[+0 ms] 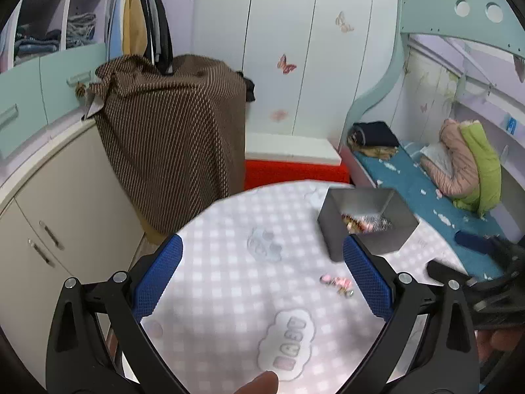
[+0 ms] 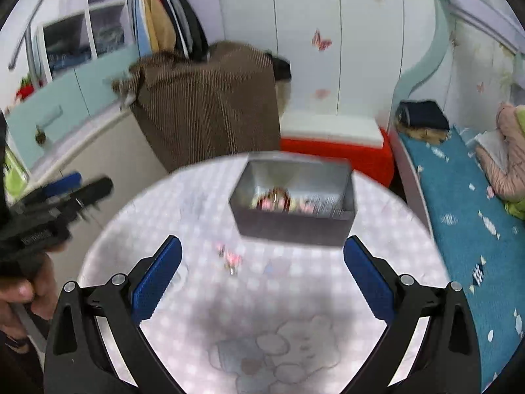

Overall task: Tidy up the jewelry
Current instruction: 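Withdraw both tools and move toward the last pink bunny charm and earring, then grasp the pink bunny charm with the left tool while the right tool grasps a pearl earring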

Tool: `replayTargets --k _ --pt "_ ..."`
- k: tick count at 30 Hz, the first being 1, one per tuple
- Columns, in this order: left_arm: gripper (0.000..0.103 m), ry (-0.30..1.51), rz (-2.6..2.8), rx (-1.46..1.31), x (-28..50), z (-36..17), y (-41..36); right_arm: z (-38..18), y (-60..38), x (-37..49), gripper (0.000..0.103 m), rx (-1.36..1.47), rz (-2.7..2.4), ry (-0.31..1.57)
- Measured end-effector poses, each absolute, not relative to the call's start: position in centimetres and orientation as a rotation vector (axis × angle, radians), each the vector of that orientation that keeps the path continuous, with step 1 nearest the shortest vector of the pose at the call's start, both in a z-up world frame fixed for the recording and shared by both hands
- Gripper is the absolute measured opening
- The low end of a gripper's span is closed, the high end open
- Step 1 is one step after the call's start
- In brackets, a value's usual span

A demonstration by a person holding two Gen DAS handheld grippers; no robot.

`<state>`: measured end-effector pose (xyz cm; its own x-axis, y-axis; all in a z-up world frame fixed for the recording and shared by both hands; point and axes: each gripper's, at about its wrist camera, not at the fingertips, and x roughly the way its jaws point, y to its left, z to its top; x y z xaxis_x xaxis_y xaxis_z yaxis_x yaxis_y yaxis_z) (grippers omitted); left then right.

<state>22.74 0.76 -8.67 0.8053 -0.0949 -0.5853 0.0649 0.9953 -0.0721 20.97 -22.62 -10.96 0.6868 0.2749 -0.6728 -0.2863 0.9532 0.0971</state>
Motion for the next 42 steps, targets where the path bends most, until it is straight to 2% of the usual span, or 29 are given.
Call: replayTargets --k 5,7,9,11,19,22,24,42 --pt "0.098 0.680 -0.081 -0.055 22.7 -11.0 0.9 -15.1 -20.9 22.3 0.095 -0.043 0.319 0.847" --pt "0.098 0.695 -0.080 -0.057 22.8 -11.7 1.0 -16.2 -20.3 22.7 0.088 -0.058 0.326 0.866" --pt "0.098 0.708 -0.079 -0.065 22.9 -12.3 1.1 -17.1 -19.8 23.1 0.071 -0.071 0.338 0.892" --pt "0.098 0.719 -0.075 -0.068 23.1 -12.8 1.3 -18.2 -19.3 23.4 0.059 -0.092 0.347 0.918" --pt "0.098 0.750 -0.076 -0.071 23.5 -14.0 1.3 -19.5 -18.3 23.7 0.038 -0.105 0.403 0.926" --pt "0.098 0.756 -0.083 -0.071 23.7 -14.2 1.2 -19.8 -17.9 23.7 0.026 -0.133 0.400 0.910" --pt "0.098 0.758 -0.085 -0.068 23.9 -14.3 1.0 -19.8 -17.8 23.8 0.011 -0.142 0.404 0.908" --pt "0.098 0.828 -0.221 0.070 27.9 -17.5 -4.6 -18.5 -22.7 22.7 0.010 -0.031 0.357 0.900"
